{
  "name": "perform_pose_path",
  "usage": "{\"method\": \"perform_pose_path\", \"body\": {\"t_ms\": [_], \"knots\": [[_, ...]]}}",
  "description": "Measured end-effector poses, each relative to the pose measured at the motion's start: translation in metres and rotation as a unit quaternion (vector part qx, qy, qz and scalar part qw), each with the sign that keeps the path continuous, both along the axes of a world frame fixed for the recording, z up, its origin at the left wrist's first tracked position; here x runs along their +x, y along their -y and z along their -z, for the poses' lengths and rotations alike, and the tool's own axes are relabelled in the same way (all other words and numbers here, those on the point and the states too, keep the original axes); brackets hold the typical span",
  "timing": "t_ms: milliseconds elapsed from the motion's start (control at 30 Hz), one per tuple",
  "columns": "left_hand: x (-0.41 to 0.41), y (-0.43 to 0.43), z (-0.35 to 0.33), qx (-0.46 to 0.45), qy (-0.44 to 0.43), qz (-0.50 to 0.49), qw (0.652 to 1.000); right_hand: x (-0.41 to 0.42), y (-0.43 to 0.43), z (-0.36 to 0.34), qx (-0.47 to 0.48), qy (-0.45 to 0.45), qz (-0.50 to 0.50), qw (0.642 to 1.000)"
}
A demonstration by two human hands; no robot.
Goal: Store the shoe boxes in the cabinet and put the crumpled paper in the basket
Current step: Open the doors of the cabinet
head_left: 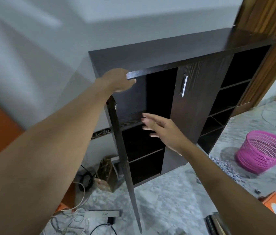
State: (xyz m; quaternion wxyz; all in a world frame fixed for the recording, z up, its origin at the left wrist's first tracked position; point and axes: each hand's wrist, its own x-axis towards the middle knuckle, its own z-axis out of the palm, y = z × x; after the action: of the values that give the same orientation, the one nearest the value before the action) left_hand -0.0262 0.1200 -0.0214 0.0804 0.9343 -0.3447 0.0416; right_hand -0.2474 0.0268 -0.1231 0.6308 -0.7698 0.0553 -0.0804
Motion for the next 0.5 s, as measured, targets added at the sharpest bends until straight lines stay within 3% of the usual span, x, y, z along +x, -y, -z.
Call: {"method": "perform_pose_path", "body": {"t_ms": [200, 500], "knots": [[-0.003, 0.045, -0.004, 0.001, -0.007, 0.024, 1.000, 0.013, 0.098, 0.004, -0.005, -0.010, 0.162, 0.987], [-0.006, 0.161, 0.000, -0.017, 0.013, 0.074, 0.997, 0.057, 0.221, 0.010, -0.045, -0.018, 0.229, 0.972]]}}
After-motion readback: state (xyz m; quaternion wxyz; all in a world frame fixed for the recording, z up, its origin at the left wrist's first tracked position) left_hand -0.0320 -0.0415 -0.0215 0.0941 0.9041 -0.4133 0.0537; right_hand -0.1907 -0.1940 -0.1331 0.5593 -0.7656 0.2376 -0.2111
